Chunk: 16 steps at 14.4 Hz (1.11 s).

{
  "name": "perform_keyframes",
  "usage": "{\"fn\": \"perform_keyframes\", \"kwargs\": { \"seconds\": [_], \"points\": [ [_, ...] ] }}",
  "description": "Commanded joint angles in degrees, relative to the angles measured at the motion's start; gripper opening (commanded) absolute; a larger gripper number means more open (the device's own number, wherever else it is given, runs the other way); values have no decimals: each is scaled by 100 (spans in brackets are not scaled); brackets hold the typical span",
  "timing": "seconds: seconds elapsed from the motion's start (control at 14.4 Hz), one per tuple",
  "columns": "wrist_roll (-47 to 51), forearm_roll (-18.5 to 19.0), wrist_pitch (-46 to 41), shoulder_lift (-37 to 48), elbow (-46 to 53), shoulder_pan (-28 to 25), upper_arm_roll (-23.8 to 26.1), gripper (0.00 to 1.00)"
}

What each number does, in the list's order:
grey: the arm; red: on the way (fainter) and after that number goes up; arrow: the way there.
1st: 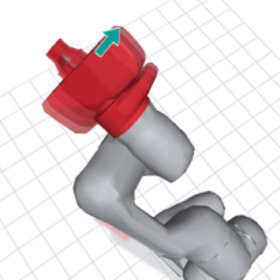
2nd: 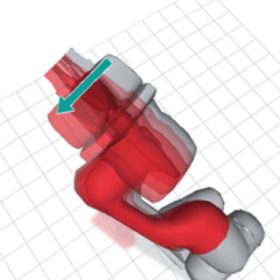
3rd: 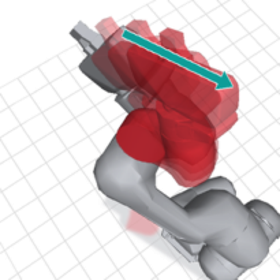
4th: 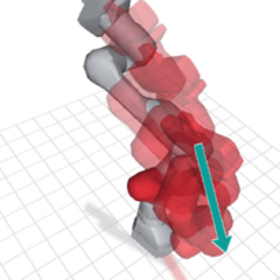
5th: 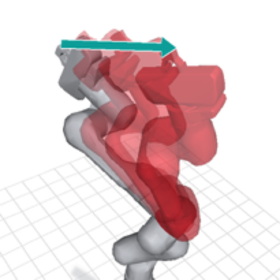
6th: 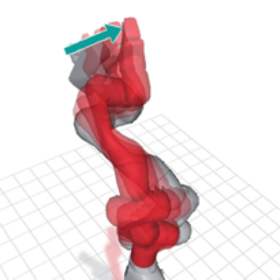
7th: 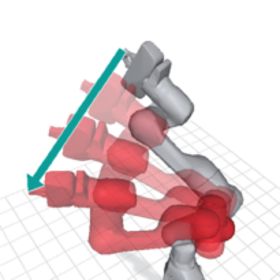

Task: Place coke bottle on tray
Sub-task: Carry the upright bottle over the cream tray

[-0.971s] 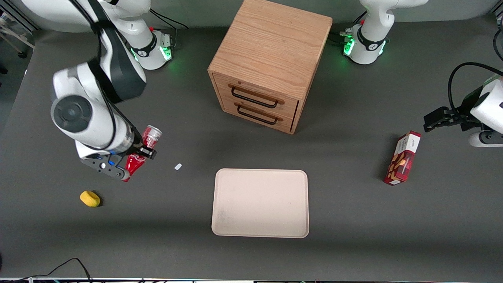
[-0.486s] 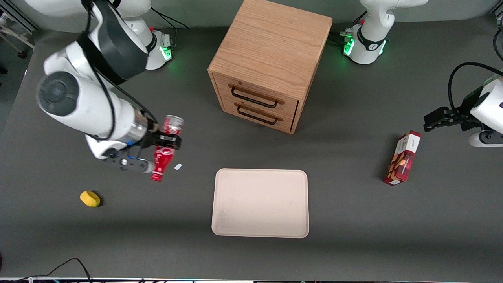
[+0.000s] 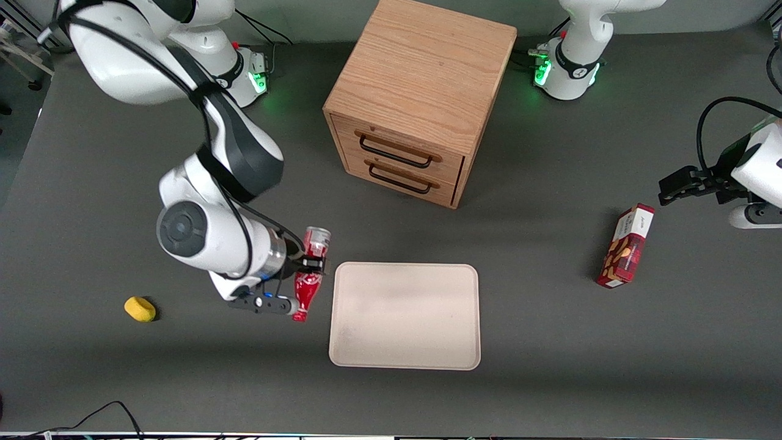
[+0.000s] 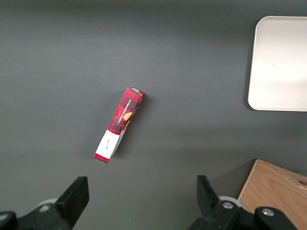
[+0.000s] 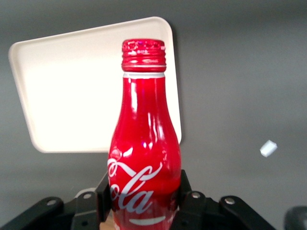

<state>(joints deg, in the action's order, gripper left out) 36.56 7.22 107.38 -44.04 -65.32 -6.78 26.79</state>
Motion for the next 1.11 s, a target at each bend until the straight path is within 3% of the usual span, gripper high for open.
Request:
{"fn": "perform_keyframes", "kwargs": {
  "seconds": [0.0, 0.14, 0.49, 1.04],
  "points": [
    [-79, 376, 361, -622, 327, -209, 63, 0],
    [-105, 472, 687, -869, 327, -244, 55, 0],
    [-315, 1140, 1179, -1335, 345, -403, 55, 0],
    [-439, 1317, 1724, -1705, 398, -420, -33, 0]
  ]
}}
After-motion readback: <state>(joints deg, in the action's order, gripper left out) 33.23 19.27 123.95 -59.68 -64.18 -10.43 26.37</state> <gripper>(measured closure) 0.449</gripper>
